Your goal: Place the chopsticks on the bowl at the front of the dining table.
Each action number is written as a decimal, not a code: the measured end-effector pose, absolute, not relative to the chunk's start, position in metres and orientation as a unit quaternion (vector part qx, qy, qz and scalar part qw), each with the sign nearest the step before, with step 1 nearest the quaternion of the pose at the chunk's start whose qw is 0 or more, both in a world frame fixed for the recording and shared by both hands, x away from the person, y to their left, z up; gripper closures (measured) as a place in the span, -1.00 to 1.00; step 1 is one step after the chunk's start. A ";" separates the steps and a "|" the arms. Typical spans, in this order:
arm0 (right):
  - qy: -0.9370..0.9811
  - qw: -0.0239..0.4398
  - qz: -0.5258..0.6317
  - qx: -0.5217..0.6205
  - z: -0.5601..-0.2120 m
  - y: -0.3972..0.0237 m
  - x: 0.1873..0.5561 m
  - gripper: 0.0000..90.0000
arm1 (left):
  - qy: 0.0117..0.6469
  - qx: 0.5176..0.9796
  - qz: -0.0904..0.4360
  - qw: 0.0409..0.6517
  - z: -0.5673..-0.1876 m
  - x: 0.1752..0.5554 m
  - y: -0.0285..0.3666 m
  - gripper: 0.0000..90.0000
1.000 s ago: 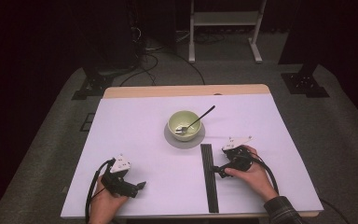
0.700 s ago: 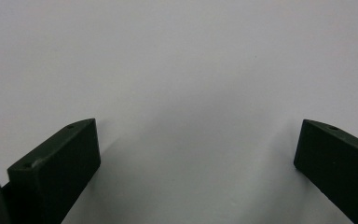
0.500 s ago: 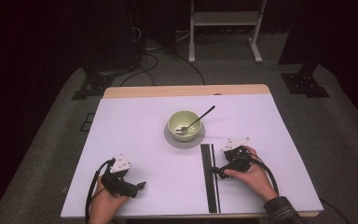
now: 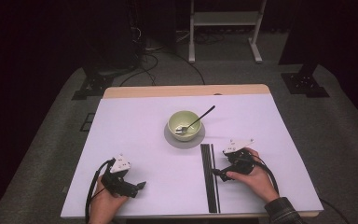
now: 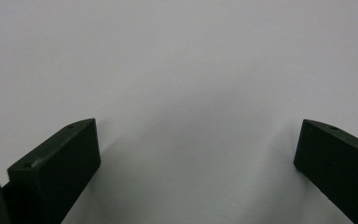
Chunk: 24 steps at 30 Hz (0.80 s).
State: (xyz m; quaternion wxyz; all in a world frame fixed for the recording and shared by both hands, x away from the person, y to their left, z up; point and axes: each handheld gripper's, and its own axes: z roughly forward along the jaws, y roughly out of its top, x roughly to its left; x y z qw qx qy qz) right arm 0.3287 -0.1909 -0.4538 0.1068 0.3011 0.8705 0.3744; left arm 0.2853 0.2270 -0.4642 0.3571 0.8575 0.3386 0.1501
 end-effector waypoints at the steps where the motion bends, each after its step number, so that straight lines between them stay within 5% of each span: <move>1: 0.870 0.105 0.375 0.303 -0.454 -0.191 0.327 -0.80 | 0.339 0.857 0.150 0.357 -0.464 0.285 0.227 -1.00; 24: 0.871 0.087 0.384 0.295 -0.452 -0.199 0.280 -0.80 | 0.339 0.857 0.150 0.357 -0.464 0.285 0.227 -1.00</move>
